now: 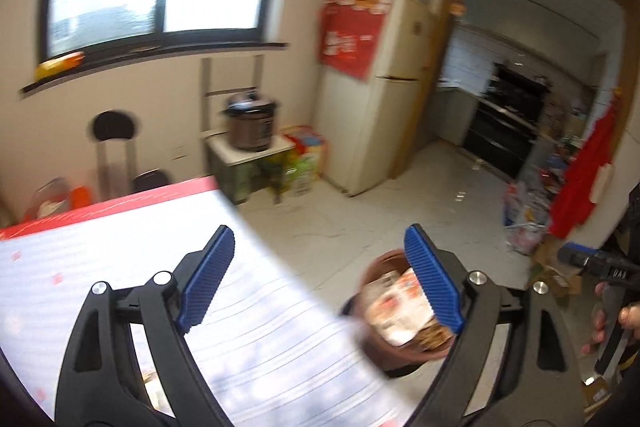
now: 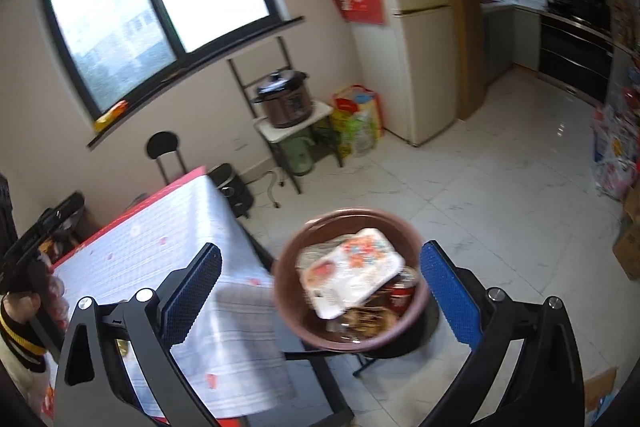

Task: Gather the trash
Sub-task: 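Carry the Brown hook package over the brown bin and open the left gripper, then grasp the silver mesh sponge with the left gripper and lift it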

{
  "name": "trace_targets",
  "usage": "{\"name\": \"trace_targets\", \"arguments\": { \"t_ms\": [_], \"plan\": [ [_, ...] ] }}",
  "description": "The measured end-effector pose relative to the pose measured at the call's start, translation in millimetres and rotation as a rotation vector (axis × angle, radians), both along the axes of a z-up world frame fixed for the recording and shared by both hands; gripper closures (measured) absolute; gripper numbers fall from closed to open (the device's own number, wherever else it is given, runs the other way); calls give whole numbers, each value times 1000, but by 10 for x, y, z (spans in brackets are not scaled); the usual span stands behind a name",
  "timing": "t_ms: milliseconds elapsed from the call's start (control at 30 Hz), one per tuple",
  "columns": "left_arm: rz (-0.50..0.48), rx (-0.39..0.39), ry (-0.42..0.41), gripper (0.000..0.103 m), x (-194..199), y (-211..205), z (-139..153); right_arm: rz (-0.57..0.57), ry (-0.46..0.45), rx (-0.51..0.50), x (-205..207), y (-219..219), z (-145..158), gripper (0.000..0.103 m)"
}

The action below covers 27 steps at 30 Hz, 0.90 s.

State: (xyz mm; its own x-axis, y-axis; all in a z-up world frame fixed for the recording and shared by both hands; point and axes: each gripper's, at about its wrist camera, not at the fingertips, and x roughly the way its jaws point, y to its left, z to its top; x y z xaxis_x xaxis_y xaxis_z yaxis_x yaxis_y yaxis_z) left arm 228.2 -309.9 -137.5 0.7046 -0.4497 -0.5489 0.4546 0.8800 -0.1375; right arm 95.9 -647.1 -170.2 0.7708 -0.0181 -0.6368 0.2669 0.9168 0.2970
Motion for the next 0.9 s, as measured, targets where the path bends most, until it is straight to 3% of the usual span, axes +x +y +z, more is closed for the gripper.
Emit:
{"name": "trace_targets", "arguments": {
  "t_ms": [100,200,333,433,733,900],
  "plan": [
    [103,36,15,17,-116,707,1,52,18,46,213,389,-66,5],
    [233,32,48,17,-267,1473,-13,173,45,49,465,899,-80,5],
    [405,10,138,17,-507,2372,-210,269,54,52,696,1549,-100,5],
    [463,-2,193,17,-697,2818,-438,319,81,71,843,2062,-199,5],
    [434,-35,380,17,-1032,3441,-1390,438,159,36,916,3343,-455,5],
    [250,15,411,17,-917,3467,-1576,413,193,45,836,3623,-513,5]
  ]
}}
